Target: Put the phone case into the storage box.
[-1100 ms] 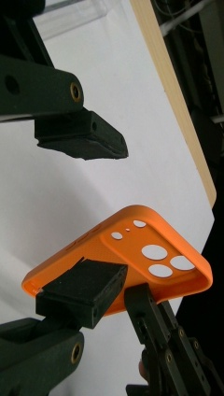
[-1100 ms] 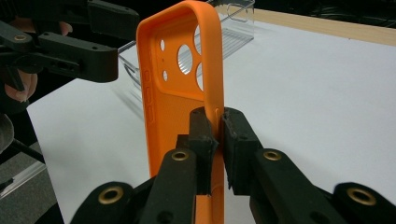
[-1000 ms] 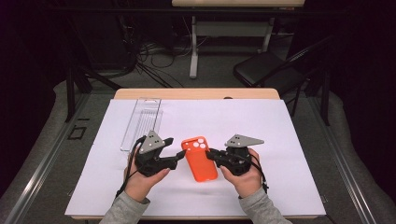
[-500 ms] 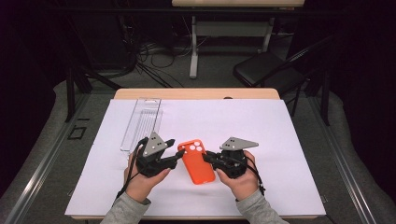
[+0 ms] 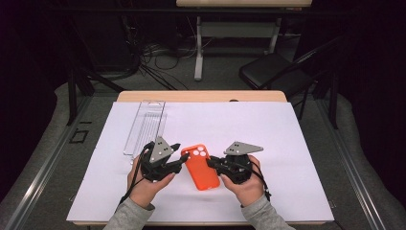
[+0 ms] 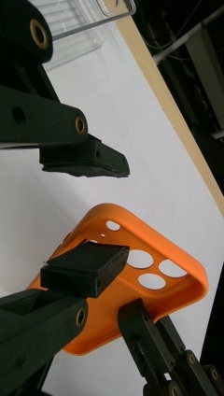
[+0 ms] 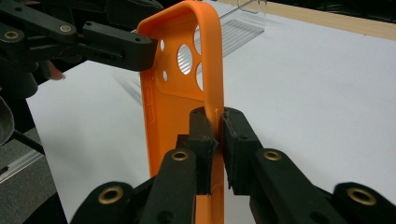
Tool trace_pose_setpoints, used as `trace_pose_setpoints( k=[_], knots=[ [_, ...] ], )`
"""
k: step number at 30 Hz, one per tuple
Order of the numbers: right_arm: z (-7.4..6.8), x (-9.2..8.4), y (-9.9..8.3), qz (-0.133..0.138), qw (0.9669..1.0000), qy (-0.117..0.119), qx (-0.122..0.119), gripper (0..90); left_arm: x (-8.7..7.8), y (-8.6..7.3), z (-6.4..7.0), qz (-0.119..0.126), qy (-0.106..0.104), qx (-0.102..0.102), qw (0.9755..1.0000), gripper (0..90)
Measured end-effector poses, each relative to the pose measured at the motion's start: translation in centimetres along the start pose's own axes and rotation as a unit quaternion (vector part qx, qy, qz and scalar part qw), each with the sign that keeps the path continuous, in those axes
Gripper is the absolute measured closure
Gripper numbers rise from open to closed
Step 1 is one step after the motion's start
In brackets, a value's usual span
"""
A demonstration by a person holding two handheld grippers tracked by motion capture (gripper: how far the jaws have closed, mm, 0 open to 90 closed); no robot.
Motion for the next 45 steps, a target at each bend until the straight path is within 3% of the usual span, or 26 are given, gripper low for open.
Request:
trace_pose_setpoints(
  k=[15, 45],
  knots=[
    [-0.19, 0.38, -0.22, -0.005, 1.0000, 0.004, -0.003, 82.6, 0.03, -0.32, 0.36, -0.020, -0.013, 0.007, 0.9997, 70.4],
    [-0.30, 0.70, -0.47, -0.015, 0.9999, 0.009, -0.001, 82.6, -0.06, -0.59, -0.05, -0.032, -0.007, 0.001, 0.9995, 79.3]
  ],
)
Point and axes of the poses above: each handheld gripper's, and its own axes: x roughly forward along the jaws, y roughly out of its top, z roughly to its right, the point moved 6 cm from there along x, roughly forward along the jaws, and after that the axes turned 9 degrees about y, right-handed, at the moved point
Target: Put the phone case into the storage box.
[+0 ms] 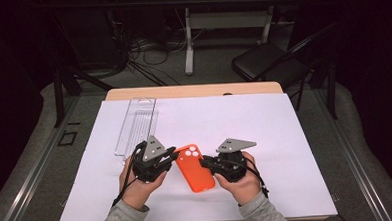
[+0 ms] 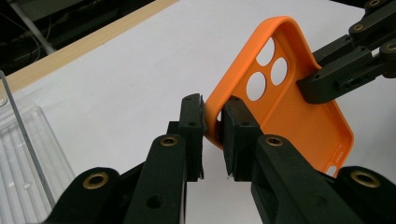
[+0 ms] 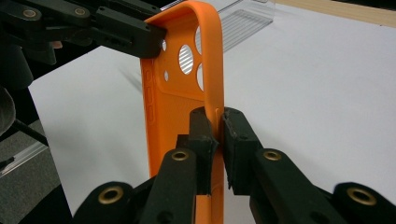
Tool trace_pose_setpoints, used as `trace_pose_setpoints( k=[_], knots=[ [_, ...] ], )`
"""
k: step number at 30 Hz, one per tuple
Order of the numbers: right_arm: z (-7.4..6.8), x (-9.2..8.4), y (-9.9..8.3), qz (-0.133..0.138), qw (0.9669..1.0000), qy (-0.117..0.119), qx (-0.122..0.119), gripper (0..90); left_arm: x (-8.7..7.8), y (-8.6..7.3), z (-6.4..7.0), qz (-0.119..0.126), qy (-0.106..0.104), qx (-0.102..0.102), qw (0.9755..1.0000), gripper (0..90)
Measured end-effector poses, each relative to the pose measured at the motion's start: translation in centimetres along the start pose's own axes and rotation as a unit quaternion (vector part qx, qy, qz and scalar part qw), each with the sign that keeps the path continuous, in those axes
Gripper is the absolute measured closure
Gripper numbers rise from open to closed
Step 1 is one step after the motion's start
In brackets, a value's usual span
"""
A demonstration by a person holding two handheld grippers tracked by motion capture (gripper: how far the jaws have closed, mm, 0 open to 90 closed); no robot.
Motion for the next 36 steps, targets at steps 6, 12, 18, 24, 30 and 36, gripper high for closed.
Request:
trace_pose_setpoints(
  k=[6, 12, 18, 24, 30, 36],
  knots=[
    [0.00, 0.00, 0.00, 0.000, 1.0000, 0.000, 0.001, 82.6, 0.06, -0.04, -0.01, -0.001, 0.000, -0.003, 1.0000, 79.3],
    [-0.01, 0.04, -0.02, -0.001, 1.0000, 0.001, 0.000, 82.6, 0.09, -0.10, -0.02, -0.004, 0.002, -0.005, 1.0000, 79.5],
    [-0.06, 0.07, -0.05, -0.002, 1.0000, 0.001, -0.001, 82.6, 0.15, -0.22, -0.05, -0.010, -0.002, -0.013, 0.9999, 80.1],
    [-0.13, 0.20, -0.14, -0.005, 1.0000, 0.002, 0.001, 82.6, 0.14, -0.33, -0.11, -0.020, -0.003, -0.016, 0.9997, 80.4],
    [-0.13, 0.28, -0.20, -0.009, 1.0000, 0.005, 0.001, 82.6, 0.15, -0.42, -0.18, -0.027, -0.010, -0.023, 0.9993, 80.6],
    [-0.15, 0.29, -0.21, -0.009, 0.9999, 0.007, 0.002, 82.6, 0.10, -0.43, -0.22, -0.029, -0.012, -0.024, 0.9992, 80.7]
  ],
)
Point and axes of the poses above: each handheld gripper's, and its own axes: x roughly forward along the jaws, y roughly out of its top, z roughly to its right, the point moved 6 cm from there along x, roughly forward along the jaws, and after that the axes turned 9 degrees about y, right-handed, at the moved point
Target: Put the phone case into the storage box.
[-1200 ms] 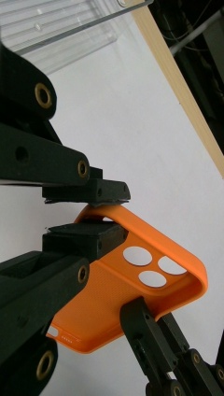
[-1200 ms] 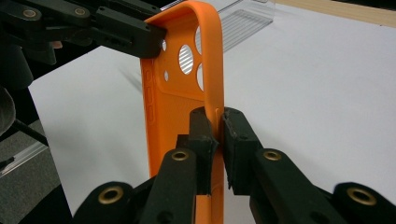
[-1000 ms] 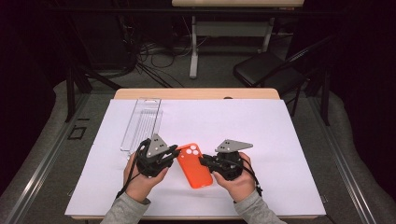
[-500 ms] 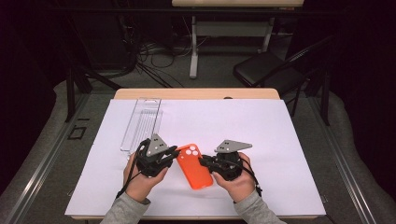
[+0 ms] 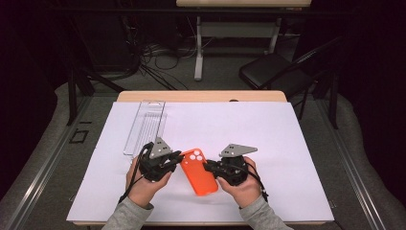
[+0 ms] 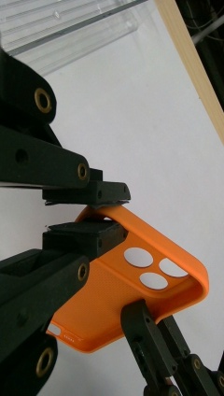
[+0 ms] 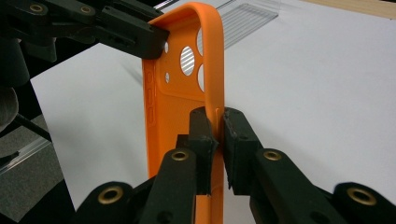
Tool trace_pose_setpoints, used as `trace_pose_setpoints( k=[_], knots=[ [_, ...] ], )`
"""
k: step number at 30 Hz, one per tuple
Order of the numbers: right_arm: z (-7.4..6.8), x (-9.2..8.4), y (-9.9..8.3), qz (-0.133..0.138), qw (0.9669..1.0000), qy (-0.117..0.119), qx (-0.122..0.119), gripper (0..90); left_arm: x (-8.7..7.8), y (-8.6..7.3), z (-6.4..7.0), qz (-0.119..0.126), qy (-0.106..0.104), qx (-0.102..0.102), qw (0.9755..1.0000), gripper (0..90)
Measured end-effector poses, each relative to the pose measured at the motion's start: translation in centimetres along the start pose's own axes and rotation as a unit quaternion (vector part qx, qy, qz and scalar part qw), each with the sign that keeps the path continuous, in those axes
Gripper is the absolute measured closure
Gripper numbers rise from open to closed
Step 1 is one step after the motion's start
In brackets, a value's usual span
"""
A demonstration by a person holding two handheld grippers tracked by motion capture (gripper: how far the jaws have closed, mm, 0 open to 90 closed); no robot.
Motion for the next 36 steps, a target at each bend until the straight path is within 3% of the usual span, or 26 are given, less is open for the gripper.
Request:
trace_pose_setpoints(
  k=[36],
  knots=[
    [-0.02, 0.20, -0.11, -0.004, 0.9999, 0.012, 0.004, 81.7, -0.08, -0.14, -0.17, -0.013, -0.006, -0.016, 0.9998, 80.9]
  ],
)
Point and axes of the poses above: each handheld gripper's, and its own axes: x roughly forward along the jaws, y roughly out of its top, z roughly to its right, the point moved 6 cm from there along x, roughly forward along the jaws, and after that the axes turned 9 degrees about y, right-handed, at the moved point
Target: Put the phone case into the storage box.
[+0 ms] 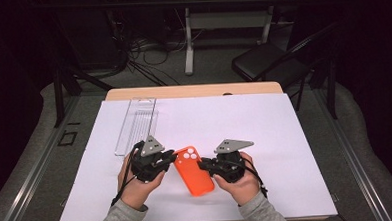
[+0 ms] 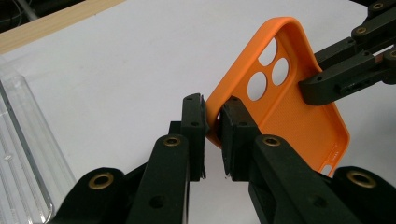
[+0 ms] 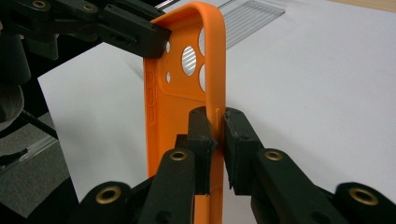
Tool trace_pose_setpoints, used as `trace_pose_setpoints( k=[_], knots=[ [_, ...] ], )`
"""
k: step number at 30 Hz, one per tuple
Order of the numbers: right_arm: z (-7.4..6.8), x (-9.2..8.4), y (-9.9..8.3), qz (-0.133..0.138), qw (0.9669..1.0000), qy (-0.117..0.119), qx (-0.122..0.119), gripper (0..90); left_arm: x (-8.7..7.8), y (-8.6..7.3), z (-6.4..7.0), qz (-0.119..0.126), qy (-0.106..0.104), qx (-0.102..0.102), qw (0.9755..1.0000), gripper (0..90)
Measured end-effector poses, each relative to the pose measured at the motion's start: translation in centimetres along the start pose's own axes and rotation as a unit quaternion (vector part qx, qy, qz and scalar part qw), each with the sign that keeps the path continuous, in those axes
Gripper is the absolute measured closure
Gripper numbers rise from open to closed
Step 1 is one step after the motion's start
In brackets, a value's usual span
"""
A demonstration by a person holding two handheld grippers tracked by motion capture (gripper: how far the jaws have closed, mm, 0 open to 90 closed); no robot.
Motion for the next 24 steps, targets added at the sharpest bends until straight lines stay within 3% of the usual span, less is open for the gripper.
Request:
trace_pose_setpoints(
  k=[24],
  knots=[
    [-0.12, 0.22, 0.02, 0.001, 0.9999, 0.011, -0.004, 73.3, 0.17, -0.14, -0.23, -0.002, -0.003, -0.008, 1.0000, 80.9]
  ],
)
Point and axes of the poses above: each handheld gripper's, and its own axes: x roughly forward along the jaws, y roughly out of its top, z roughly to its right, the point moved 6 cm from there along x, roughly forward along the jaws, and after that the axes turned 9 degrees about y, right-handed, at the moved point
